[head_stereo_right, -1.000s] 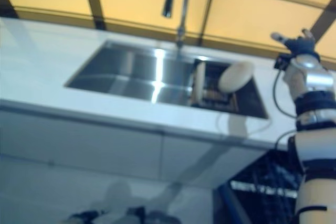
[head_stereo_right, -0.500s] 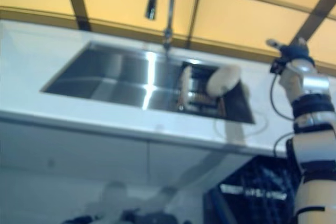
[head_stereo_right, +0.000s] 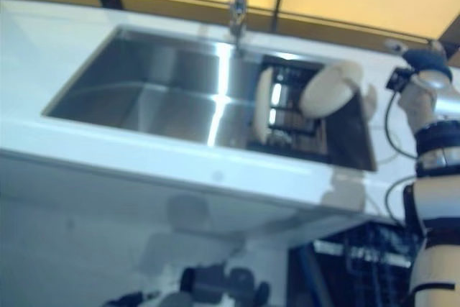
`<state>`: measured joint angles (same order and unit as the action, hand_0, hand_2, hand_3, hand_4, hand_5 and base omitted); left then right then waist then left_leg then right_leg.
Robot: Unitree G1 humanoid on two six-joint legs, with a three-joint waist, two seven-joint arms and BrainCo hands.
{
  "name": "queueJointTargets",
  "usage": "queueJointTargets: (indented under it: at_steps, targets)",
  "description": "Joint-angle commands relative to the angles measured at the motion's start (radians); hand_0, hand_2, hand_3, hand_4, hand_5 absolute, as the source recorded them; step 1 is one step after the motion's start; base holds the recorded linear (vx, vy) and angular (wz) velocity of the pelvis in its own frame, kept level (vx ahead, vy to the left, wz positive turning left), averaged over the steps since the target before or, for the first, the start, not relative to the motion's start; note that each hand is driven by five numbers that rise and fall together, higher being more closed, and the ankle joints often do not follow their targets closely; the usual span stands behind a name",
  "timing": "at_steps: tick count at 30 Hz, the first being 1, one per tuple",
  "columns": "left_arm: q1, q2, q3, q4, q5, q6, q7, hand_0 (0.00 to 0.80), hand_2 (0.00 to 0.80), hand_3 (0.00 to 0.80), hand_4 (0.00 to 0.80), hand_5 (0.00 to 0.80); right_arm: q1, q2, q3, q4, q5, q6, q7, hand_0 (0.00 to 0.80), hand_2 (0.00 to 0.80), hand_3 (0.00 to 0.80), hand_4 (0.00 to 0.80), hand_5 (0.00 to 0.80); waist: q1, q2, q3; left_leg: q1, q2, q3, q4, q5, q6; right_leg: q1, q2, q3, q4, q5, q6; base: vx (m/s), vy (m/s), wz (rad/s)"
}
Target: Take plates into dishwasher
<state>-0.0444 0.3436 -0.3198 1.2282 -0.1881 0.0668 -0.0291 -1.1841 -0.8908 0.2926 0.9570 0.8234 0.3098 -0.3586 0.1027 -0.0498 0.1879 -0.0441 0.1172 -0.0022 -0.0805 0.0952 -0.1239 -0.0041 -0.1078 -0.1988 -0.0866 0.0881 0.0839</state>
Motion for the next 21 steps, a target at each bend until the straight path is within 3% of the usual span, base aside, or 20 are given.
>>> queueJointTargets:
  at_steps: [1,16,21]
  targets:
    - [-0.020,0.031,-0.044,0.020,0.010,-0.019,-0.016,0.000,0.000,0.000,0.000,0.000,-0.122,-0.063,0.070,-0.038,0.040,-0.073,-0.008,0.000,0.000,0.000,0.000,0.000,0.021,-0.027,0.015,-0.022,0.002,0.008,-0.007,0.008,0.008,-0.016,-0.067,0.009,-0.001,0.039,0.060,0.000,0.000,0.00]
    - [-0.025,0.027,-0.045,0.023,-0.017,-0.029,-0.007,0.000,0.000,0.000,0.000,0.000,-0.103,-0.061,0.045,-0.059,0.116,-0.089,0.019,0.000,0.000,0.000,0.000,0.000,0.012,-0.013,0.046,-0.040,0.002,0.001,-0.007,0.006,0.005,-0.037,-0.068,0.010,-0.001,0.036,0.057,-0.010,-0.001,0.00]
    - [-0.025,0.027,-0.047,0.024,-0.021,-0.037,-0.006,0.000,0.000,0.000,0.000,0.000,-0.101,-0.053,0.041,-0.058,0.140,-0.063,0.037,0.000,0.000,0.000,0.000,0.000,0.010,-0.007,0.055,-0.046,0.002,0.001,-0.007,0.006,0.004,-0.042,-0.068,0.008,-0.001,0.034,0.054,0.000,0.000,0.00]
